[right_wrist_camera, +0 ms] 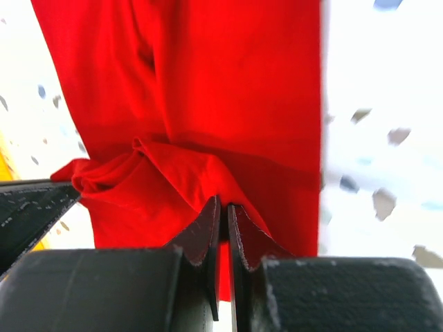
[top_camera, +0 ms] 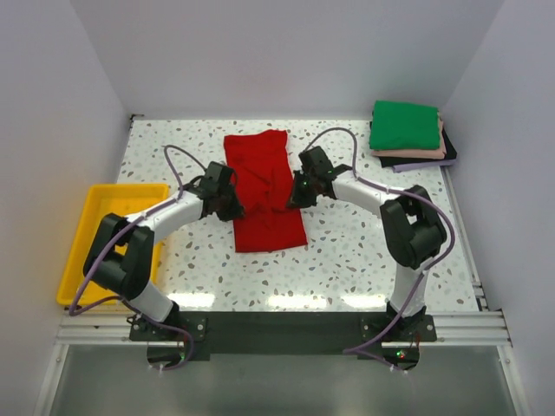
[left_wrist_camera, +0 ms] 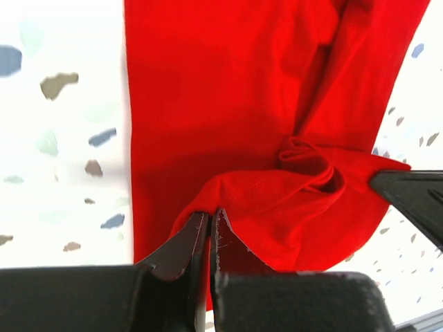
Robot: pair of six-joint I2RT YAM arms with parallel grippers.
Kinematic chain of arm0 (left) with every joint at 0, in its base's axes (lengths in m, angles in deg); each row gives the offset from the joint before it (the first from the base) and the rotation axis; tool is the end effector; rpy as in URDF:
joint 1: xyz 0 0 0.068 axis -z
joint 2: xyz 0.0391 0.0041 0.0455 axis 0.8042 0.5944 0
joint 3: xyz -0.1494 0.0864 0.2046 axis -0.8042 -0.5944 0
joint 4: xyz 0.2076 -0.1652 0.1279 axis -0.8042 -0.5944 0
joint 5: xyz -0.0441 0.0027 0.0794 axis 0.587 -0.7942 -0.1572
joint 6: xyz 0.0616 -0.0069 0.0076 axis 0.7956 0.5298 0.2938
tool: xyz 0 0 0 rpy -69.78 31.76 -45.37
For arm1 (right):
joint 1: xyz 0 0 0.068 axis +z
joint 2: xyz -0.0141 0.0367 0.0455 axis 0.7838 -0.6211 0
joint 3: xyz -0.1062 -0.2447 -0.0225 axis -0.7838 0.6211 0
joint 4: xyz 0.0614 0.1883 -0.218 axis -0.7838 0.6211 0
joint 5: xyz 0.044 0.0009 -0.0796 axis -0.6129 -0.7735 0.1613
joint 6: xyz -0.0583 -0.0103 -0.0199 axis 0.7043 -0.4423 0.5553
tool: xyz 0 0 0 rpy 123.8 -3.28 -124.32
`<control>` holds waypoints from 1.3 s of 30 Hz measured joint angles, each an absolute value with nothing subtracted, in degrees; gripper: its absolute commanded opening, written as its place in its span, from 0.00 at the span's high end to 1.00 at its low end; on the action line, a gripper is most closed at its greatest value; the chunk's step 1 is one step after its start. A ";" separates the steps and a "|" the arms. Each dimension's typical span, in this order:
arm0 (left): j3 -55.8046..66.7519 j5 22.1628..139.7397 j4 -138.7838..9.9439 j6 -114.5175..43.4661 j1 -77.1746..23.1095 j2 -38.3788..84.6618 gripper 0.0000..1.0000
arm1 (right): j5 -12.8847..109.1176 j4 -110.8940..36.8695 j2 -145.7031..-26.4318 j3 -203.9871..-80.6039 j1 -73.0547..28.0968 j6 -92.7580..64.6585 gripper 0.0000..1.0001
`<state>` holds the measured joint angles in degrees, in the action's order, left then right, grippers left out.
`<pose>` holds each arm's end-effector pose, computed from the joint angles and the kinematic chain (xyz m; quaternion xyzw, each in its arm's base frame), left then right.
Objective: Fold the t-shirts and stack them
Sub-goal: Fold the tshirt
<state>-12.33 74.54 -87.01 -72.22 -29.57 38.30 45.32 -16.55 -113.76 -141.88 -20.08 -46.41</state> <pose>0.3199 -0.1438 0.1537 -0.1972 0.9374 -0.1814 0.2224 0.3704 0.2373 0.1552 0.0357 0.9485 0.2458 0.1967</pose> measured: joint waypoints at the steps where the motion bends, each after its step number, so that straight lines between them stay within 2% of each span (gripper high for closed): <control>1: -11.78 74.69 -86.95 -72.22 -30.05 38.93 1.00 | 45.28 -16.55 -114.22 -142.49 -20.51 -46.41 1.00; 33: -4.15 80.31 -83.52 -71.47 -38.31 48.35 1.00 | 35.97 -22.34 -121.17 -150.14 -29.54 -48.58 1.00; 35: -4.02 80.68 -83.32 -71.30 -38.51 48.79 1.00 | 35.31 -22.69 -122.09 -150.89 -29.87 -48.62 0.97; 38: -4.00 81.29 -83.23 -71.26 -38.96 49.38 0.87 | 34.87 -22.78 -123.81 -152.22 -30.15 -48.62 0.82; 39: -4.00 81.49 -83.17 -71.12 -39.20 49.53 0.68 | 34.70 -22.78 -124.40 -152.72 -30.24 -48.62 0.73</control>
<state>-4.00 81.49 -83.17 -71.12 -39.20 49.53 34.70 -22.78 -124.40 -152.72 -30.24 -48.62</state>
